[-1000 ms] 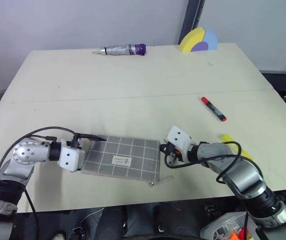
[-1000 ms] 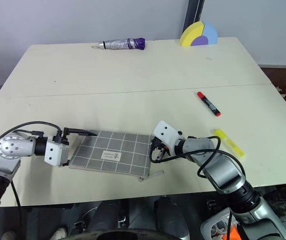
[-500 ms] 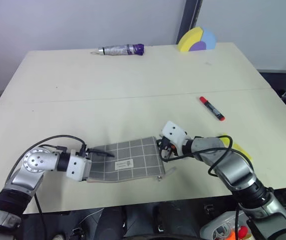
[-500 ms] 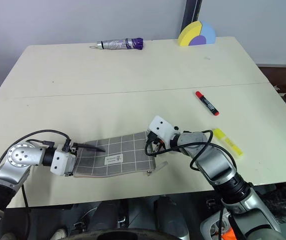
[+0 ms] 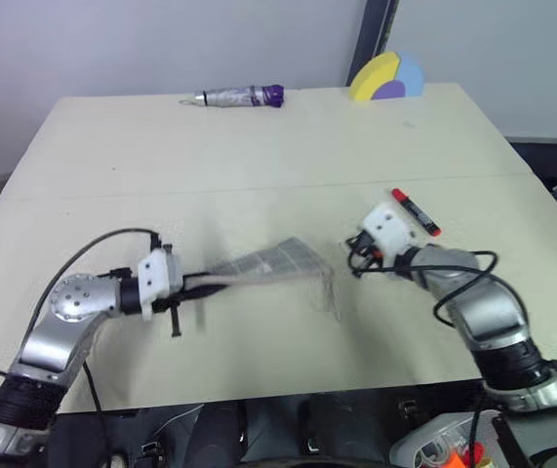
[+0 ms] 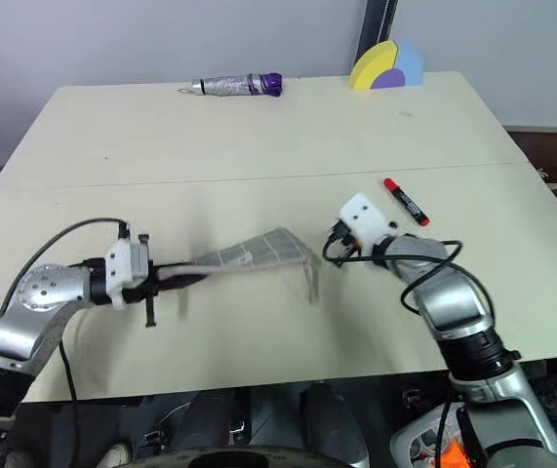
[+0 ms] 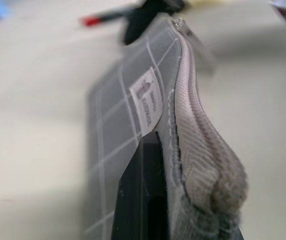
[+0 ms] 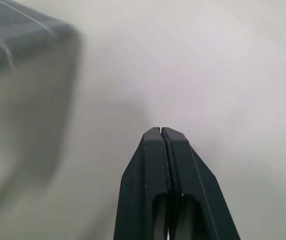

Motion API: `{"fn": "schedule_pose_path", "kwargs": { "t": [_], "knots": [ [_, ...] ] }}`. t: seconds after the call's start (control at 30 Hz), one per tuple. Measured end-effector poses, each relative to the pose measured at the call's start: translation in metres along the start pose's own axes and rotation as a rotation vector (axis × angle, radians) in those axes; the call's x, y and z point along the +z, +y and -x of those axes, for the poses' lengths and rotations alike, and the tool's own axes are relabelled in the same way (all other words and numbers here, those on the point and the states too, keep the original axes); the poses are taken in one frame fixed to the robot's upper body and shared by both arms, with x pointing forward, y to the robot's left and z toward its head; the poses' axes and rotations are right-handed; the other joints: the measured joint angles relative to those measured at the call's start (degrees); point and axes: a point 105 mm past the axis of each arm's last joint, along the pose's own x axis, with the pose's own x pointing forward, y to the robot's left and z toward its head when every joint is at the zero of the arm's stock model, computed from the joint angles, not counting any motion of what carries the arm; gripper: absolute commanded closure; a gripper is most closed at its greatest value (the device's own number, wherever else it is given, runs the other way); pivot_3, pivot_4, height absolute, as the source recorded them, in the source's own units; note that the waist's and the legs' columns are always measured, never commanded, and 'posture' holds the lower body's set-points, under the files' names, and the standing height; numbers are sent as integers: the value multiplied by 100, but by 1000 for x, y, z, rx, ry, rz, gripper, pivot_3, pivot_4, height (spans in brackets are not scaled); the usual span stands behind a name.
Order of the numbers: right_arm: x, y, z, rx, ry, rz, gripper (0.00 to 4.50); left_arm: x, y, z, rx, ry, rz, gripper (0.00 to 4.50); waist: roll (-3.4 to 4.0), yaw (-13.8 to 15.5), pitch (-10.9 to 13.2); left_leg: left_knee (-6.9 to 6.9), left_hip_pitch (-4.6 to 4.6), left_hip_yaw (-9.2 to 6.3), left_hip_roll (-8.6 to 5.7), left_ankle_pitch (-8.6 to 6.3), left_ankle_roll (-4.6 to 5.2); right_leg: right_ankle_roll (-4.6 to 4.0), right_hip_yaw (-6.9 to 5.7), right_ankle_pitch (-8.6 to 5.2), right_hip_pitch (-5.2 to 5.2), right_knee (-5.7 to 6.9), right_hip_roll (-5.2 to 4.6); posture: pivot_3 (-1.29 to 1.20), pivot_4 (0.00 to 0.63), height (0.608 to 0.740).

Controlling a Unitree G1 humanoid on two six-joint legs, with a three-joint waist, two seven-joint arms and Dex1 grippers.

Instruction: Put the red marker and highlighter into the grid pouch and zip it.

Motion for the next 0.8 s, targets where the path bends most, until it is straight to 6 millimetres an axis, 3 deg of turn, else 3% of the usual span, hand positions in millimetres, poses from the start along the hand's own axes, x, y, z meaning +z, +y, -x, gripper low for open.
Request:
{"fn": "schedule_pose_path", "kwargs": {
  "t": [0.03,0.1,0.2,0.33,0.6,0.8],
  "knots": [
    [1,-12,6,-31,-5,-5,4500,5,11,-6,70,-30,20,4470,0,7,0,2,-3,0,-1,0,0,0,0,0,-1,0,-1,0,150,740],
    [4,-30,19,-74,-26,-26,3952,12,25,-15,173,-71,52,4500,-2,5,0,2,-6,-1,-2,0,0,2,0,0,-1,-1,-1,0,150,740],
    [2,-41,28,-98,-40,-69,2604,10,31,-28,274,-91,121,4500,-2,-32,0,0,-6,-1,1,0,0,2,4,0,-3,-4,3,0,150,740],
    [1,-32,24,-70,-63,-117,568,4,26,-46,325,-102,188,4500,-2,-40,0,-2,-8,0,2,3,-4,1,7,0,-9,1,6,0,150,740],
    [33,-6,5,-10,-211,-189,568,13,9,-73,277,-141,207,4500,-2,-17,0,0,-8,-1,0,4,-6,1,6,0,-8,1,4,0,150,740],
    [48,-5,-6,-22,-259,-208,568,15,4,-73,251,-143,203,4500,-2,-17,0,1,-9,0,0,4,-6,1,6,0,-8,1,2,0,150,740]
  ]
}}
